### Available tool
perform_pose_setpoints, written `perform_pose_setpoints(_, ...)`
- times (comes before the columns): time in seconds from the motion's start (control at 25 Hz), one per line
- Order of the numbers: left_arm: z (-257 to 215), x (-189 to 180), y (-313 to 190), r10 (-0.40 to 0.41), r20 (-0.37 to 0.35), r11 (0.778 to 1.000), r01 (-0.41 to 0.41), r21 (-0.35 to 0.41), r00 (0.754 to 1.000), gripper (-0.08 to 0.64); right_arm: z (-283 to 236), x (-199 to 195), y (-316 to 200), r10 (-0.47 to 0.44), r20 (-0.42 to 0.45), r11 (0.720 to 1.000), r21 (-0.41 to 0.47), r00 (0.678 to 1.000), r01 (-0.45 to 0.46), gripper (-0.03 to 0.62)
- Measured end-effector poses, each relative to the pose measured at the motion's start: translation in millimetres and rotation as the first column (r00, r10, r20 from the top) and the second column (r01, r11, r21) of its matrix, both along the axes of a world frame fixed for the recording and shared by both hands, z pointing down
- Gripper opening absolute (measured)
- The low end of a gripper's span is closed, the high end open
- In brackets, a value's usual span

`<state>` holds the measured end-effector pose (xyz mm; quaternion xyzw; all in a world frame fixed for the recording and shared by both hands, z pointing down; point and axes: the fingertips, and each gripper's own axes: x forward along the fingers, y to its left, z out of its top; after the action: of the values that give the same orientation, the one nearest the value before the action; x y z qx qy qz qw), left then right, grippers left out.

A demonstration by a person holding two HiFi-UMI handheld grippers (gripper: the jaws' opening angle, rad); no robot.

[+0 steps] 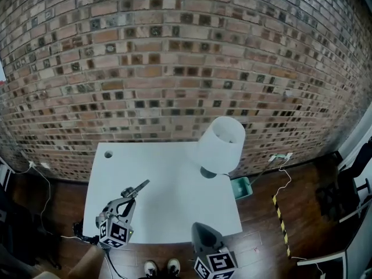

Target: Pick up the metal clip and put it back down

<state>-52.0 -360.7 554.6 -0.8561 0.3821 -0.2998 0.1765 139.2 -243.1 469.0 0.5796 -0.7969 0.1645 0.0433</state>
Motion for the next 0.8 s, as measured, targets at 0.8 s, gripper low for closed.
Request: perform_pose_setpoints(0.8, 153.1, 83.6, -42.4, 0.309, 0.443, 0.951, -0.268, -0.153, 0.842, 0.014, 58.6, 54.5, -28.0, 0.098, 0.028, 0.989, -0.111, 0.995, -0.095, -0.02)
